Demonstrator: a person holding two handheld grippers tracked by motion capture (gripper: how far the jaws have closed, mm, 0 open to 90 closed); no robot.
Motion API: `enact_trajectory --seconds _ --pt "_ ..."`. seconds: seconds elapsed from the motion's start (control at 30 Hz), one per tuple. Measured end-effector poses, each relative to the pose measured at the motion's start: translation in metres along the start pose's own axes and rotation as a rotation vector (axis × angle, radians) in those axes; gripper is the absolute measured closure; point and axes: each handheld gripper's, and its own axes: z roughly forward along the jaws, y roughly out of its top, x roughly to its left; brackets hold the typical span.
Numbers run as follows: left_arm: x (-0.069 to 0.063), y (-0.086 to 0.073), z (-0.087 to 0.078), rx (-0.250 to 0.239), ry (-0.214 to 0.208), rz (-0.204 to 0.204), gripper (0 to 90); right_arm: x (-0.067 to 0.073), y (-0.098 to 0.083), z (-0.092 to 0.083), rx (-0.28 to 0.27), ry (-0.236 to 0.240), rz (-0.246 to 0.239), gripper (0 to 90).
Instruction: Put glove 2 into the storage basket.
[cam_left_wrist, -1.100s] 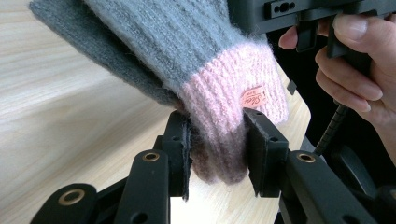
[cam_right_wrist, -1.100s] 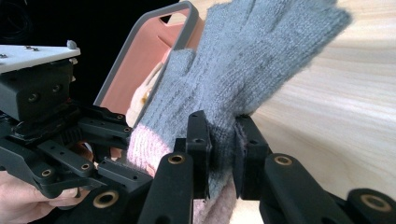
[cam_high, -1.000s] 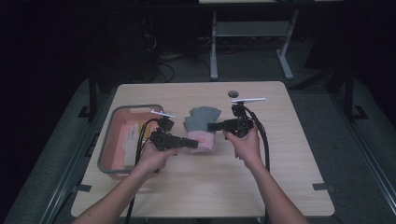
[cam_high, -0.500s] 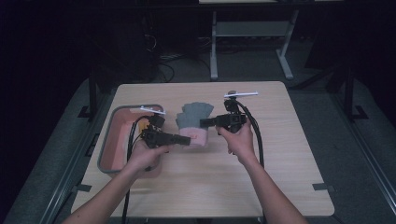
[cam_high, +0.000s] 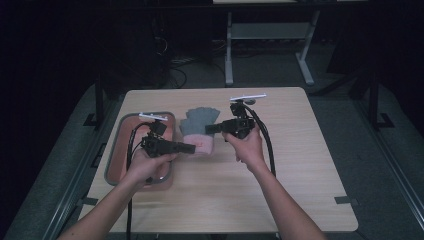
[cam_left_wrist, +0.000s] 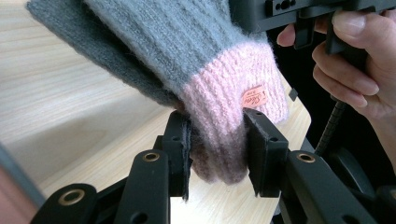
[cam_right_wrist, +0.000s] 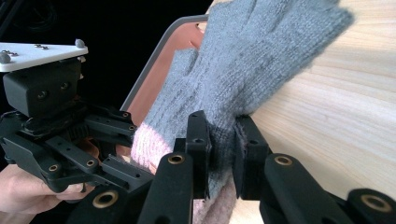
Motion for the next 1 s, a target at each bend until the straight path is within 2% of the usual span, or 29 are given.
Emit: enact_trajectory --seconds 0.53,1.0 --pt "0.008 -0.003 -0.027 -0.024 0.033 -0.01 64.2 0.018 0.013 0.022 0.023 0.018 -0.04 78.3" --pt "0.018 -0.007 -0.047 -0.044 0.055 -0.024 64.2 0.029 0.019 0.043 0.031 0.05 -0.043 78.3"
